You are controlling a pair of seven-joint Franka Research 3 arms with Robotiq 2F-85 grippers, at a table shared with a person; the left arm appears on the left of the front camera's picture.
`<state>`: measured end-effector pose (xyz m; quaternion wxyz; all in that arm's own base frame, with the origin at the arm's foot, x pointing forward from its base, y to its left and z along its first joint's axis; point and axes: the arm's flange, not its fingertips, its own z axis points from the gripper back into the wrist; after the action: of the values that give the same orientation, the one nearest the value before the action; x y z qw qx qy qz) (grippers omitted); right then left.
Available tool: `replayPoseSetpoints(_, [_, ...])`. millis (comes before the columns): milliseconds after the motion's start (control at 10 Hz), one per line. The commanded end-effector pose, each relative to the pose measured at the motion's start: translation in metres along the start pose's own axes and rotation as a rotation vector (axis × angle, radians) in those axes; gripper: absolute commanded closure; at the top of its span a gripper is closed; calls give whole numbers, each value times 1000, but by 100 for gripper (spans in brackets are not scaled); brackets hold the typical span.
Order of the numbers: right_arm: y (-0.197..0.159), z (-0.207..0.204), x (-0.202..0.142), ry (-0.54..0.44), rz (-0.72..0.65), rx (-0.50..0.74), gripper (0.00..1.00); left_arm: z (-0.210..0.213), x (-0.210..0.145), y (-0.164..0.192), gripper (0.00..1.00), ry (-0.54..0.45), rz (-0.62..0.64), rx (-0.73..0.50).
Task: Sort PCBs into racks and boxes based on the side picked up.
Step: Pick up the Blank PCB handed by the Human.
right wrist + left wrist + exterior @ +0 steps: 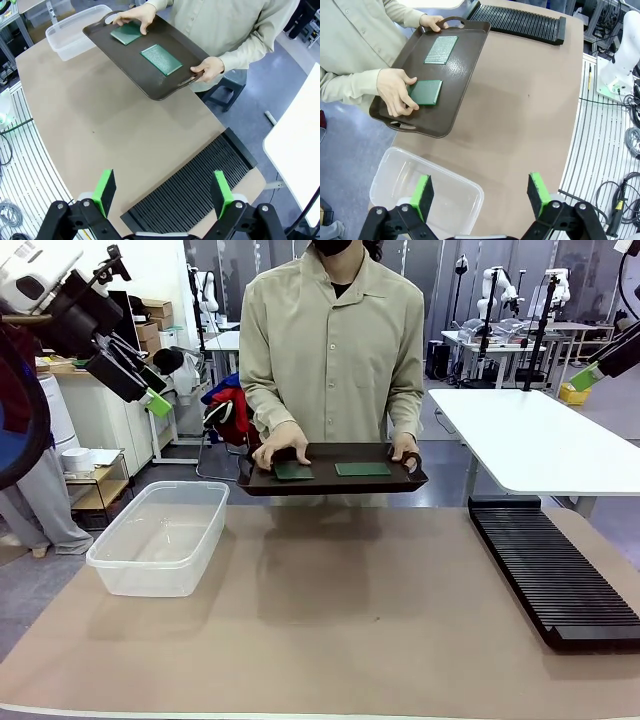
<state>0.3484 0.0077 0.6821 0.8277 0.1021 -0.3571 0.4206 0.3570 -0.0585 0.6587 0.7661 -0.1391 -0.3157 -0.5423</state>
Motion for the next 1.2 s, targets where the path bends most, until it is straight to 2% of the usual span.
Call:
replayPoseSetpoints(0, [0,0,0,1,0,2,0,0,0,0,0,-3,-1,-4])
replayPoseSetpoints(1100, [0,0,0,1,0,2,0,0,0,0,0,-3,-1,-4])
